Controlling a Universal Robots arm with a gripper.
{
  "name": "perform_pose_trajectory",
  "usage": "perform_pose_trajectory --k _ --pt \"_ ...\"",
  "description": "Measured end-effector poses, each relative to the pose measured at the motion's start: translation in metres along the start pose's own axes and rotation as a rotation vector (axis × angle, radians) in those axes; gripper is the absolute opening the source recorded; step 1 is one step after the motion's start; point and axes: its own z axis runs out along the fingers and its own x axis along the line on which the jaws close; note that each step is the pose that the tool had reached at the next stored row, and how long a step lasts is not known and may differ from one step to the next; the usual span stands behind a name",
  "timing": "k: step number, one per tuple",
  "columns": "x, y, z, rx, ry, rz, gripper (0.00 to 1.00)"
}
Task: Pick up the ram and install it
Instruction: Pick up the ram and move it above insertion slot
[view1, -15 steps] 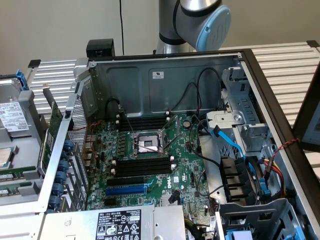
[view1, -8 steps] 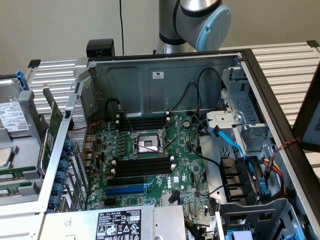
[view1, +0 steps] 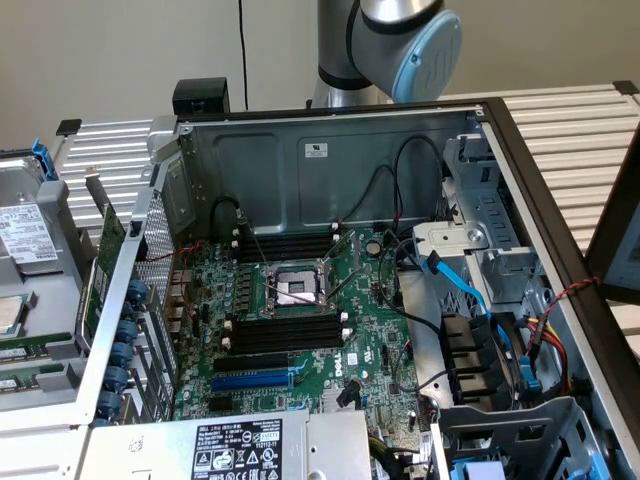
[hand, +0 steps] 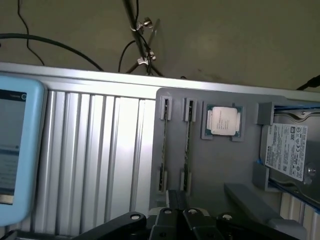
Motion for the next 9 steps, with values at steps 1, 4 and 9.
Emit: perform_pose_trajectory --k 1,4,9 --pt "0.000 0.0001 0.0016 -0.0001 0.0001 0.001 0.11" --pt "0.002 0.0005 0.0071 0.0001 0.0000 0.005 0.24" --pt "0.002 0.0011 0.0161 0.0002 0.0003 0.017 0.31"
